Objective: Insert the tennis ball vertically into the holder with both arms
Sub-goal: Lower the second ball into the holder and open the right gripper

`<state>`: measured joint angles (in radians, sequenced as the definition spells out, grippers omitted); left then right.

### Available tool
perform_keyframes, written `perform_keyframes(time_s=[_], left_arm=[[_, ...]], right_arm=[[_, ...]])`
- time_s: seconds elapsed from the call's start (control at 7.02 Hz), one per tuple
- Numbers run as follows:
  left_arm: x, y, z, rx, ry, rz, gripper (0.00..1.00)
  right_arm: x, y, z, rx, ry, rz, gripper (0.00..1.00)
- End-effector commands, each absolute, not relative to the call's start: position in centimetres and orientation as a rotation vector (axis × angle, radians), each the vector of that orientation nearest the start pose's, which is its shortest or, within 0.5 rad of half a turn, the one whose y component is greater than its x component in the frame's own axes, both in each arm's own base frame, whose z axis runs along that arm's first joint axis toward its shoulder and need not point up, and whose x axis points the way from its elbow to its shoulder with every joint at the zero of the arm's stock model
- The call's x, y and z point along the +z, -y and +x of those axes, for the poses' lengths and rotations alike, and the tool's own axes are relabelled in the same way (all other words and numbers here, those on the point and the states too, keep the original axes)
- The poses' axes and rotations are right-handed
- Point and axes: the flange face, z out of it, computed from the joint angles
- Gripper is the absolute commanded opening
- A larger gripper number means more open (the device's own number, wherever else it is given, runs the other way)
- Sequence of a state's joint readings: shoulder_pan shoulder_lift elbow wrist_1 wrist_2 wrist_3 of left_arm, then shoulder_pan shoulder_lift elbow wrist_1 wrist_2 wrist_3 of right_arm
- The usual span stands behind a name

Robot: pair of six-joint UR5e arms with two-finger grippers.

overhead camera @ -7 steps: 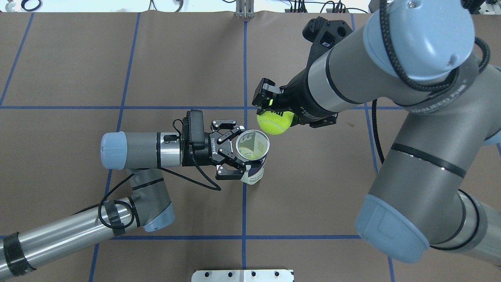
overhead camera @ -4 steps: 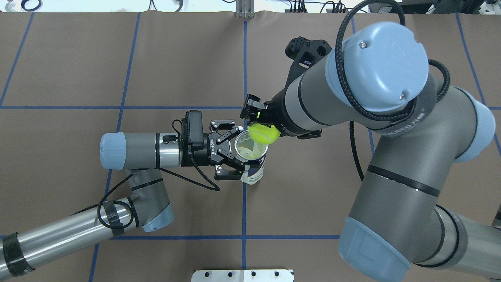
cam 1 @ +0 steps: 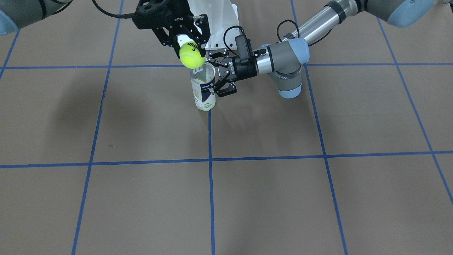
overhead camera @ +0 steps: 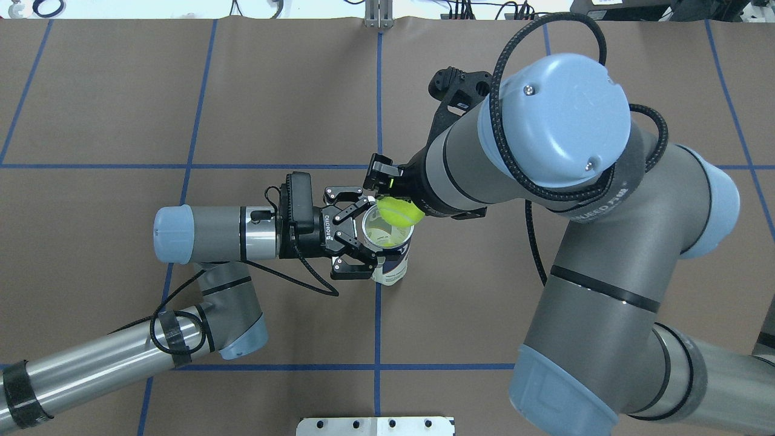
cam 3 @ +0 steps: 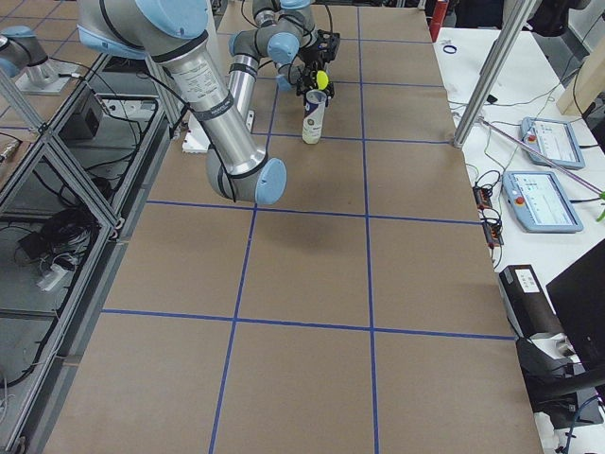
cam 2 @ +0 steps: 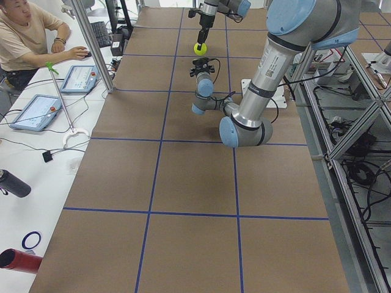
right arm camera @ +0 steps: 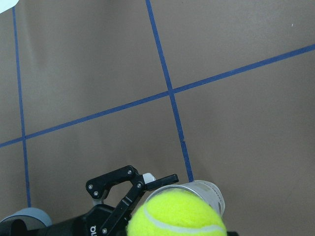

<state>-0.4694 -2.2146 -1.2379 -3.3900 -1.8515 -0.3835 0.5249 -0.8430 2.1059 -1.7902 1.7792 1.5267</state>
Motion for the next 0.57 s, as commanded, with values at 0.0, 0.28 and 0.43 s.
perform_keyframes(time_s=[0.0, 0.28, 0.43], left_arm=[[24.77, 38.94, 53.84, 0.715, -1.608, 1.495, 0.90], [24.67, 38.96, 53.85, 0.713, -1.608, 1.497, 0.90], [24.67, 38.96, 53.85, 0.713, -1.608, 1.497, 0.90]], right_arm=[[6.29, 36.66, -41.55, 0.327, 1.054, 0.119, 0.09], [6.25, 35.99, -42.36, 0.328, 1.046, 0.152, 0.89], [6.25, 35.90, -42.46, 0.327, 1.046, 0.154, 0.98]])
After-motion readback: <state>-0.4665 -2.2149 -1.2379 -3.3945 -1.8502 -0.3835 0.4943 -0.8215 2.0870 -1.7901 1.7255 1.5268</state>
